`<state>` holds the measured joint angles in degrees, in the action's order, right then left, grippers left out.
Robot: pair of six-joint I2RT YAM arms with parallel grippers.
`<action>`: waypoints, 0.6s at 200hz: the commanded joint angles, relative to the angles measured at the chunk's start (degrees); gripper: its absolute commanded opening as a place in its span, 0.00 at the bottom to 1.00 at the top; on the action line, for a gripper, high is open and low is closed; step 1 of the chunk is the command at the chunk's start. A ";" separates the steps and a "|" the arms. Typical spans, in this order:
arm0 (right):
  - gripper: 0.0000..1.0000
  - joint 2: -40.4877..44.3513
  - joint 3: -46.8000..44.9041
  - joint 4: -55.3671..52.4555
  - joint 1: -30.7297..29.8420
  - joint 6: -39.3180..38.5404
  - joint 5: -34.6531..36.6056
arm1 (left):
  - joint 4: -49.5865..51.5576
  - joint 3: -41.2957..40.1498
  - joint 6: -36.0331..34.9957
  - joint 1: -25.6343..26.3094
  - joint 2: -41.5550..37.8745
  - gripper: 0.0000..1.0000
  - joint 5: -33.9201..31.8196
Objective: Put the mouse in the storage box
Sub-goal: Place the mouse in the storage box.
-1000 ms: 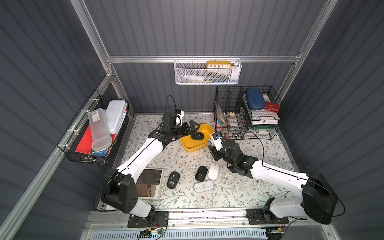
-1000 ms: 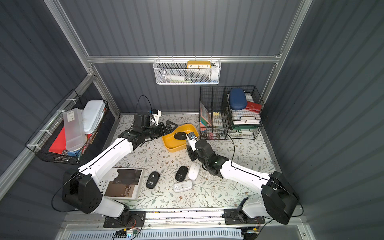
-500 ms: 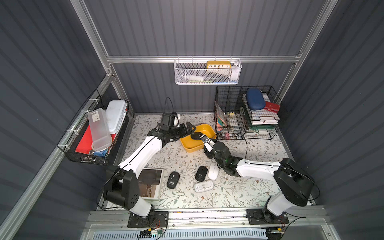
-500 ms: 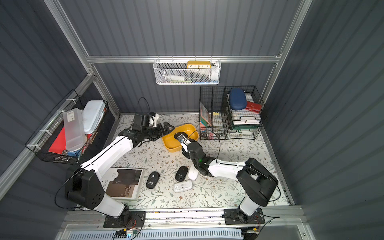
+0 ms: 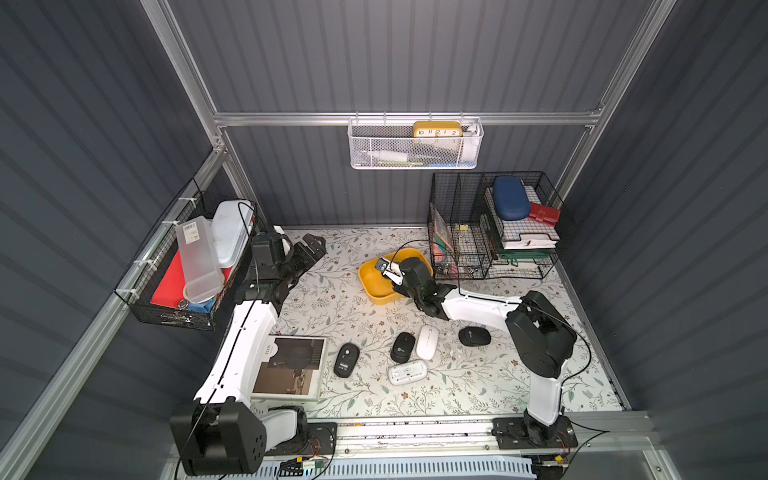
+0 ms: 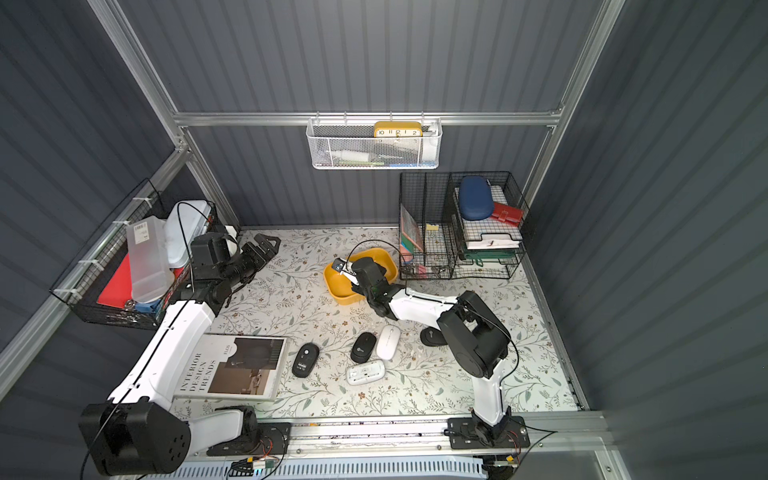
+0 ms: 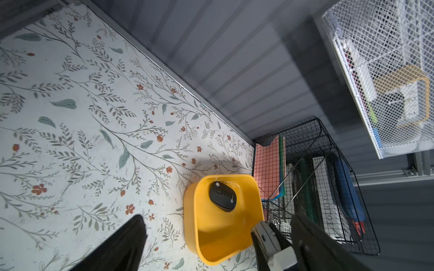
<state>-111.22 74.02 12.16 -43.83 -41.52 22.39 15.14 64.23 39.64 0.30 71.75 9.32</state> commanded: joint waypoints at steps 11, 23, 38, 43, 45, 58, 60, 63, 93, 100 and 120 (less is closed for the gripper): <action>0.14 -2.88 6.07 -9.25 -1.37 -4.93 -4.15 | 0.01 -1.27 -0.28 -1.61 -0.57 0.99 -1.13; 0.14 -4.64 7.53 -10.00 -1.77 -6.37 -3.90 | -0.19 -1.51 -0.31 -1.89 -0.75 0.99 -1.12; 0.14 -6.69 9.84 -11.90 -1.89 -7.26 -4.26 | -0.03 -1.63 -0.43 -2.29 -0.64 0.99 -1.12; 0.14 -7.15 10.66 -12.52 -1.88 -7.26 -4.45 | -0.02 -1.65 -0.50 -2.43 -0.64 0.99 -1.10; 0.14 -7.41 10.94 -12.89 -1.87 -7.31 -4.57 | 0.05 -1.71 -0.52 -2.48 -0.64 0.99 -1.14; 0.14 -8.35 12.38 -14.16 -1.93 -8.17 -5.52 | 0.16 -1.76 -0.76 -2.87 -0.80 0.99 -1.13; 0.14 -8.48 12.60 -14.29 -1.91 -8.41 -5.63 | 0.09 -1.83 -0.81 -2.92 -0.83 0.99 -1.14; 0.14 -8.73 12.89 -14.46 -1.93 -8.67 -5.74 | 0.14 -1.84 -0.95 -3.01 -0.86 0.99 -1.22; 0.15 -11.85 17.03 -17.03 -1.87 -9.82 -4.99 | 0.17 -2.18 -1.32 -3.88 -1.07 0.99 -1.25; 0.15 -12.53 17.65 -17.09 -1.85 -10.07 -4.86 | 0.20 -2.17 -1.32 -4.07 -1.32 0.99 -1.24; 0.16 -14.44 19.85 -18.02 -1.69 -11.11 -3.77 | 0.07 -2.18 -1.46 -4.42 -1.75 0.99 -1.24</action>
<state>-123.98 90.85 -3.73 -45.84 -50.96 17.69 15.11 62.78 39.55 -3.49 71.59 8.45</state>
